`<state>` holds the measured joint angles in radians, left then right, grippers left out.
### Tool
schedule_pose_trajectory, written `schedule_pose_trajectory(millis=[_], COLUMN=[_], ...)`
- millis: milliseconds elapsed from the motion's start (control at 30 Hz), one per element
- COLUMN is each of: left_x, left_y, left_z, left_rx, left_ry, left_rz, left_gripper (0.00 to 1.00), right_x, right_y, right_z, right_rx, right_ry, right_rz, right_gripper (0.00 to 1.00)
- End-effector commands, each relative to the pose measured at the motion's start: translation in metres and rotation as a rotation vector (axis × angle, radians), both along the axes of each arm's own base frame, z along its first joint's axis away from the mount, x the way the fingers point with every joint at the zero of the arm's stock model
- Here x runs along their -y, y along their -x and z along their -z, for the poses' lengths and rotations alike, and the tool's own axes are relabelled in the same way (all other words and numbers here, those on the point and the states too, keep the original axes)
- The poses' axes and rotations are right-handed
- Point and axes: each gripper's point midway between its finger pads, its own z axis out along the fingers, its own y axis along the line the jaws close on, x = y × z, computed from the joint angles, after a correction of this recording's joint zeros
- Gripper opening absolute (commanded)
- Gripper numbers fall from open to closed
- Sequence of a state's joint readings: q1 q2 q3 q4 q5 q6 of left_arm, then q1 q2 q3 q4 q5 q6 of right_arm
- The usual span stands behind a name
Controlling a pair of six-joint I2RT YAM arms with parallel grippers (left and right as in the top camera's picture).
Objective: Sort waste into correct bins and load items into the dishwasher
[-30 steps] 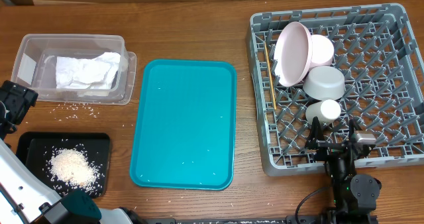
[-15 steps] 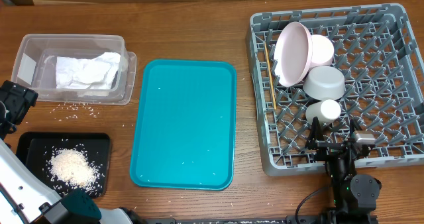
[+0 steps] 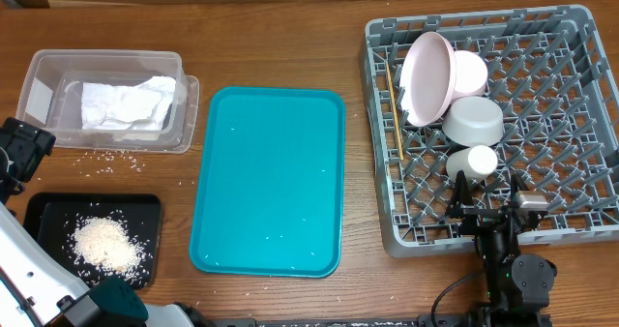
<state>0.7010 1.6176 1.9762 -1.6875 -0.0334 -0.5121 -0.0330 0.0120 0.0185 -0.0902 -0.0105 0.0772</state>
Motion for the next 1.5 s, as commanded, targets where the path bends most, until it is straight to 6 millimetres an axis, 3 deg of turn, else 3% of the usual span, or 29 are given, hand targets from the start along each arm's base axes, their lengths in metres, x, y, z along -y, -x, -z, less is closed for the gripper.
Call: schedule_pose_trajectory(millis=[0,167,300,467,600,867,967,1000,1233,1467], left_x=[0.001,0.001,0.003,0.025,0.047,0.129,0.161,0.181,0.214,0.217], left_y=[0.000,0.001,0.004,0.008,0.003,-0.051,-0.062,-0.066,-0.057,-0.032], left_z=[-0.001,-0.001,-0.007,-0.008,0.003,0.037,0.055,0.072,0.121,0.162], left_rx=[-0.002,-0.003,-0.014,0.042,0.096,0.413,0.539,0.616,0.737,0.737], left_ry=[-0.004,-0.007,-0.043,-0.014,-0.066,-0.181,-0.213,-0.245,-0.282,-0.288], left_rz=[0.023,0.025,0.152,0.181,0.274,0.726,0.839,0.908,1.007,1.012], left_gripper=[1.00,1.00,1.00,1.00,1.00,1.00,1.00,1.00,1.00,1.00], right_x=[0.003,0.003,0.003,0.003,0.003,0.003,0.003,0.003,0.003,0.003], right_y=[0.000,0.000,0.000,0.000,0.000,0.000,0.000,0.000,0.000,0.000], right_z=[0.002,0.002,0.002,0.002,0.002,0.002,0.002,0.002,0.002,0.002], right_rx=[0.005,0.005,0.005,0.005,0.005,0.005,0.005,0.005,0.005,0.005], right_ry=[0.007,0.007,0.007,0.007,0.007,0.007,0.007,0.007,0.007,0.007], right_rz=[0.015,0.015,0.015,0.015,0.015,0.015,0.015,0.015,0.015,0.015], right_gripper=[1.00,1.00,1.00,1.00,1.00,1.00,1.00,1.00,1.00,1.00])
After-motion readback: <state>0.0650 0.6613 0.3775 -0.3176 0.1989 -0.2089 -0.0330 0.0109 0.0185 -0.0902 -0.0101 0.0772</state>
